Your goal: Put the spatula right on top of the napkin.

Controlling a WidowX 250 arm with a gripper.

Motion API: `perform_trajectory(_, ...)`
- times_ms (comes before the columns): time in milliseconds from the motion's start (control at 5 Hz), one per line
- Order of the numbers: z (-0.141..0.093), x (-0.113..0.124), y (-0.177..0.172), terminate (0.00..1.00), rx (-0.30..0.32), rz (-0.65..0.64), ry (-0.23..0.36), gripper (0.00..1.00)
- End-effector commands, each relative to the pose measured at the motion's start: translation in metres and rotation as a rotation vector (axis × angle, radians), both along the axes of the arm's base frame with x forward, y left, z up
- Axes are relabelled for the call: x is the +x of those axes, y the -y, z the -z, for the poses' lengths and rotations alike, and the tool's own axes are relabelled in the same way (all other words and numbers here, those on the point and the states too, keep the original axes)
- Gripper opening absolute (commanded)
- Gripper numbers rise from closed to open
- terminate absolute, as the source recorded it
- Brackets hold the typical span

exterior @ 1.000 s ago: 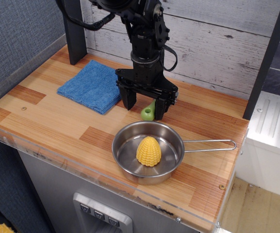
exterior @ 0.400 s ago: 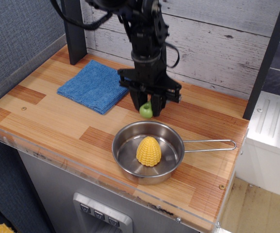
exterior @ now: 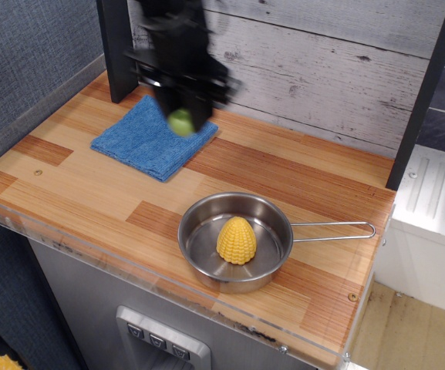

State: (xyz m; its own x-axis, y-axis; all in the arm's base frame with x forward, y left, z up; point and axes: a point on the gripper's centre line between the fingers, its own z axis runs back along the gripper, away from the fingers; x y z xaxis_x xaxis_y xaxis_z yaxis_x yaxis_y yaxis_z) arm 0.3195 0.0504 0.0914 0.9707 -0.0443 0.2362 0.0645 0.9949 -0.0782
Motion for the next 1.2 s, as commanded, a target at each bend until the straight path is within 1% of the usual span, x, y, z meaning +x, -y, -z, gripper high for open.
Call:
perform_trajectory(0, -0.003, -0.009, -0.077, 0.0, 0.08, -0.043, -0.035, 0.0)
perform_trajectory(200, 0.003, -0.007, -0.098, 0.0, 0.078, -0.079, -0.039, 0.0)
perform_trajectory(400, 0.008, 0.001, -0.107, 0.0, 0.061, -0.099, -0.034, 0.0)
perform_trajectory(600, 0.008, 0.007, -0.102, 0.0, 0.049, -0.089, -0.033, 1.0)
perform_trajectory(800, 0.002, 0.009, -0.097, 0.0, 0.036, -0.098, -0.01, 1.0)
perform_trajectory(1000, -0.012, 0.004, -0.094, 0.0, 0.03, -0.09, 0.001, 1.0)
